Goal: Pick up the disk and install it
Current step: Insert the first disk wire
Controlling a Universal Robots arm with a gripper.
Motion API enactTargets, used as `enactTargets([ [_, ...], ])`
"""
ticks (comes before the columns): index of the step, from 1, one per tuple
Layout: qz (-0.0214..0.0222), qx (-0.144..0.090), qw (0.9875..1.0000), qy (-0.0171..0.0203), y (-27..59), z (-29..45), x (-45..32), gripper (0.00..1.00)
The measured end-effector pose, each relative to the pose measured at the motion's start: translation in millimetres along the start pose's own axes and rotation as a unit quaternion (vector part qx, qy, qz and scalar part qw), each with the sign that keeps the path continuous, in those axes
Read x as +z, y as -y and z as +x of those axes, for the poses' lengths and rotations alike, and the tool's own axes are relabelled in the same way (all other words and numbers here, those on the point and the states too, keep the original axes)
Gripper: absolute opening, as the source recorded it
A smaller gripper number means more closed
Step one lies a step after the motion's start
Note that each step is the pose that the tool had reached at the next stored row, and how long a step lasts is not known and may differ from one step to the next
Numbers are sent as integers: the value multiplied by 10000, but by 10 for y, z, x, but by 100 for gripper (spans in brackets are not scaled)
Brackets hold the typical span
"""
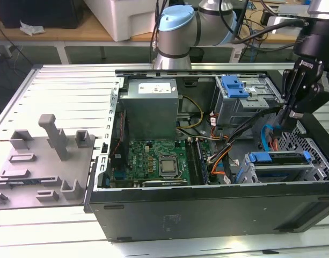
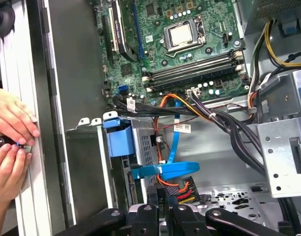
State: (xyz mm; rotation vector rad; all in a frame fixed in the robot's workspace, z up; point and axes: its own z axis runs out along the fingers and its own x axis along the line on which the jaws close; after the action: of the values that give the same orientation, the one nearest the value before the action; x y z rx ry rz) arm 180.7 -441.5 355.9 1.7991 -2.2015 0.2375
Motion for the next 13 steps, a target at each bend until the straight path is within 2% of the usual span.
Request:
enactTargets([
  [4,7,-11,10000,72,15,75,3,18],
  [5,8,-15,9999,117,20,100,9,18],
  [7,5,-23,9998,213,27,130,19,18],
  [8,1,-30,9996,293,31,149,25,18],
  [9,-12,-42,9991,426,39,187,37,18],
  [10,-19,-48,9988,484,44,209,45,18],
  [11,-24,-52,9987,514,47,222,49,18],
  [12,-31,-58,9984,566,54,252,59,18],
  [13,-35,-61,9982,594,58,270,65,18],
])
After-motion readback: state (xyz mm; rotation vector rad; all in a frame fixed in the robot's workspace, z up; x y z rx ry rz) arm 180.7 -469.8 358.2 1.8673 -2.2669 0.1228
